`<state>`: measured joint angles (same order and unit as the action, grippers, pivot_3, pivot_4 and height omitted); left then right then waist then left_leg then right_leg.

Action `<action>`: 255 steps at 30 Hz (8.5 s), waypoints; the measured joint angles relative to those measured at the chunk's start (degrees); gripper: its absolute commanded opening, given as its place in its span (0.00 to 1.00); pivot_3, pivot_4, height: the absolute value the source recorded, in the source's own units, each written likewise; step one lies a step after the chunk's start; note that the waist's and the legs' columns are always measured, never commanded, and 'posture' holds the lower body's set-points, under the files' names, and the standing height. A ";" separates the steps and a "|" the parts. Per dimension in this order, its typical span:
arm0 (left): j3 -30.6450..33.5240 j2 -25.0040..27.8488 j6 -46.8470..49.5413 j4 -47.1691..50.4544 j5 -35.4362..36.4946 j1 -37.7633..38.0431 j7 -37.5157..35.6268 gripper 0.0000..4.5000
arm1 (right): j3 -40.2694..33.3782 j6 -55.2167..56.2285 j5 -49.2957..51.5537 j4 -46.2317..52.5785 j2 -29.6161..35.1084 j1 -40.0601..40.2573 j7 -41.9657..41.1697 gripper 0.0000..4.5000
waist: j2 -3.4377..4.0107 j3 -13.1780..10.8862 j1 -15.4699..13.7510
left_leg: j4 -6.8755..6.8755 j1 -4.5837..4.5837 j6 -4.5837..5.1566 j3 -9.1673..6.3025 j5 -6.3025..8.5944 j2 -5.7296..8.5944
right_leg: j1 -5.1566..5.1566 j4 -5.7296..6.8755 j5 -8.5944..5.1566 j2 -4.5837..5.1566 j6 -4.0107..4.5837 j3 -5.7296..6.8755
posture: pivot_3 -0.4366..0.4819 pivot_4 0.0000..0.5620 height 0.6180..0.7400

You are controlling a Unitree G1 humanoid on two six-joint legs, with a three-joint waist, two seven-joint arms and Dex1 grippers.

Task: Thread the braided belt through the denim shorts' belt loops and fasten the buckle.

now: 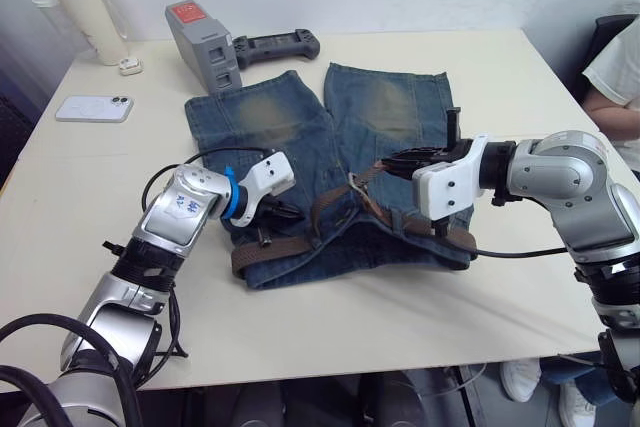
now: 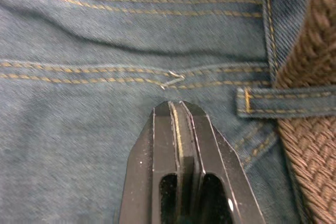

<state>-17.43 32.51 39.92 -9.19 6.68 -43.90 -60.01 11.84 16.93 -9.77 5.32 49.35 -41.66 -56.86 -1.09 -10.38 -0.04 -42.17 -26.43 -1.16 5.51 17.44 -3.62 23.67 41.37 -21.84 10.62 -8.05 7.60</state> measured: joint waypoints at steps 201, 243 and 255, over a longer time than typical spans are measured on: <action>39.86 -13.11 10.64 15.01 95.81 27.62 69.79 0.00 | 5.87 -46.01 21.28 1.35 -19.44 7.57 -0.41 0.02 | -0.11 0.08 0.10 | 0.22 0.15 -0.05 -0.17 0.03 0.02 | -0.24 -0.47 0.03 -0.03 0.00 0.05 | 0.48 0.27 0.38; 38.29 -9.14 10.80 12.98 90.15 30.69 63.67 0.00 | 1.22 -49.27 30.90 -1.44 -21.11 5.60 -4.90 0.02 | -0.10 0.07 0.24 | 0.35 0.16 -0.09 -0.12 0.05 0.00 | -0.18 -0.57 0.03 -0.05 0.00 0.03 | 0.48 0.27 0.38; 38.31 -8.44 11.45 12.69 89.22 30.22 62.35 0.00 | 4.82 -42.86 26.20 -9.43 -24.07 6.00 -5.03 0.02 | -0.10 0.07 0.22 | 0.34 0.17 -0.09 -0.13 0.05 0.00 | -0.20 -0.64 0.03 -0.05 0.00 0.03 | 0.48 0.27 0.38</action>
<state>20.88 24.07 51.37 3.50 95.90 -13.68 2.34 16.66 -25.93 16.43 -4.12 25.28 -35.66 -61.89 -1.19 -10.30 0.19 -41.83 -26.26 -1.24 5.38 17.49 -3.62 23.48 40.73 -21.81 10.57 -8.05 7.63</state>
